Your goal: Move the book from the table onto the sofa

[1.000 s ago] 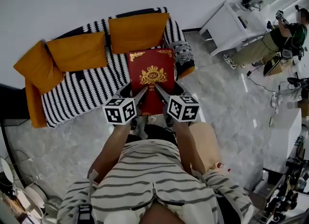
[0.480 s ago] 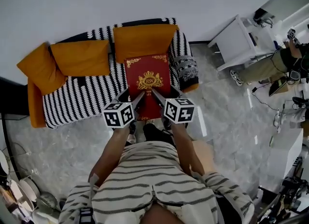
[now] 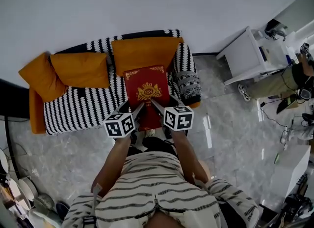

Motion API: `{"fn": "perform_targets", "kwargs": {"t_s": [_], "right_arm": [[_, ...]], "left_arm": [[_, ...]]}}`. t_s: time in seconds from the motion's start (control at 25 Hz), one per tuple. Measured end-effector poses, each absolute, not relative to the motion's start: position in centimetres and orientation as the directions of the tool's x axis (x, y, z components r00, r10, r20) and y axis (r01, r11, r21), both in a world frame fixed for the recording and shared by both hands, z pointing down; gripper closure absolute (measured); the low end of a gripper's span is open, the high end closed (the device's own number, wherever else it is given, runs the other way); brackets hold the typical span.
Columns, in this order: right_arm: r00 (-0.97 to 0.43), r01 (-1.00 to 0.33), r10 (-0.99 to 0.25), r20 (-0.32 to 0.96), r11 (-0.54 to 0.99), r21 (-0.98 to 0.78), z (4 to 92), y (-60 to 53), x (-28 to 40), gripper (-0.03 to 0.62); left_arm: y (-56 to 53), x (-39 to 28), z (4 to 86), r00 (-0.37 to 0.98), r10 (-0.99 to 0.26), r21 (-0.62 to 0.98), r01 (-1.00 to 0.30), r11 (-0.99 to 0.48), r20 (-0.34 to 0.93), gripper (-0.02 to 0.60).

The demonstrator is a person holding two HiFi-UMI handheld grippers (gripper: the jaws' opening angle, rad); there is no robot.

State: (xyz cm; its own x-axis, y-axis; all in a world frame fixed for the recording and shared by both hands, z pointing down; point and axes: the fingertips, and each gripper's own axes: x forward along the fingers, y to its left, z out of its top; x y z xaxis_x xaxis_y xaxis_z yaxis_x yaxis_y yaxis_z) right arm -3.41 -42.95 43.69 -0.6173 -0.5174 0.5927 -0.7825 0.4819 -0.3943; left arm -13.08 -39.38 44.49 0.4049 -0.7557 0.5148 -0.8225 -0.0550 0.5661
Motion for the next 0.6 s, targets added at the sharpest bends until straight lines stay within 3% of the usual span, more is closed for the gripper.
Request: {"fn": "perform_targets", "kwargs": {"t_s": [0.6], "right_arm": [[-0.628,-0.768,-0.441,0.641,0.486,-0.417,49.8,-48.3,-5.1,0.244]], "left_arm": [[-44.3,-14.5,50.5,0.384,-0.715,0.582,-0.812,0.040,0.584,0.278]]}}
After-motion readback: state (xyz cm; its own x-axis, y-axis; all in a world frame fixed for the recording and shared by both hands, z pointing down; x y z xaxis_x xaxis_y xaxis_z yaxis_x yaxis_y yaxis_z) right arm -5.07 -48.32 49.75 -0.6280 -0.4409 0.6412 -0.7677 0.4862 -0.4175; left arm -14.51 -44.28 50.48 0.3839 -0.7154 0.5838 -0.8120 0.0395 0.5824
